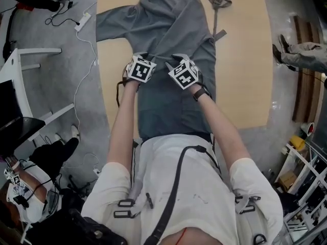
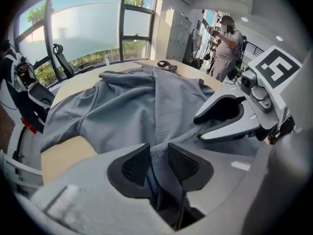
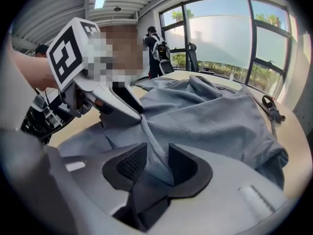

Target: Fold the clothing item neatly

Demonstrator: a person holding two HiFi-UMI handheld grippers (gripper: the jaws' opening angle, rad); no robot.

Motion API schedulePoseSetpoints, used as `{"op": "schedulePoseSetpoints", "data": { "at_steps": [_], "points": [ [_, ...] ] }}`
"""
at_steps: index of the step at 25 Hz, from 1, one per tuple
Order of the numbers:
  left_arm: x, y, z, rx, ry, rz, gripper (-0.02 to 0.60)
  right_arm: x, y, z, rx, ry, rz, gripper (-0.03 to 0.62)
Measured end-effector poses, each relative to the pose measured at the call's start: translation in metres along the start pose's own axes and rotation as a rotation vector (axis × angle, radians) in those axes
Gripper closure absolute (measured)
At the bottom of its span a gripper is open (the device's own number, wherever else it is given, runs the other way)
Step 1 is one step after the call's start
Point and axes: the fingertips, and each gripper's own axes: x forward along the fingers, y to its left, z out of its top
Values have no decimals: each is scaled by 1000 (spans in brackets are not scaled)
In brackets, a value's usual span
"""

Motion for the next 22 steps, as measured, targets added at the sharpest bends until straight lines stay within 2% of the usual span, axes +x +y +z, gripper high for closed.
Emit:
{"op": "schedulePoseSetpoints", "data": {
  "at_steps": [2,4,5,6,9,11,13,16,18,20,22],
  "points": [
    [3,-1,-5,-2,18,5,474,7,2,-5,0,26,1,469],
    [2,-1,-8,-10,10,19,567,9,1,-8,22,31,-4,494],
    [-1,-2,-9,-24,2,17,581,8,0,-7,33,24,-7,523],
    [-7,-6,-9,-45,-7,3,581,5,0,-6,39,14,-9,545],
    [-30,-26,-9,-111,-69,-63,581,-14,6,0,23,-30,-2,551],
    [-46,-39,-11,-125,-113,-88,581,-28,13,1,-4,-56,7,553],
    [-56,-44,-16,-123,-143,-78,581,-42,19,1,-39,-77,11,554],
    [-63,-45,-19,-117,-176,-45,579,-57,28,-5,-121,-92,13,556],
    [-65,-54,-20,-96,-185,-65,506,-63,35,-18,-172,-71,30,556],
    [-60,-65,-24,-39,-176,-91,470,-64,43,-40,-215,-27,55,556],
    [-51,-69,-26,30,-160,-89,457,-61,50,-66,-250,37,90,594]
  ]
}}
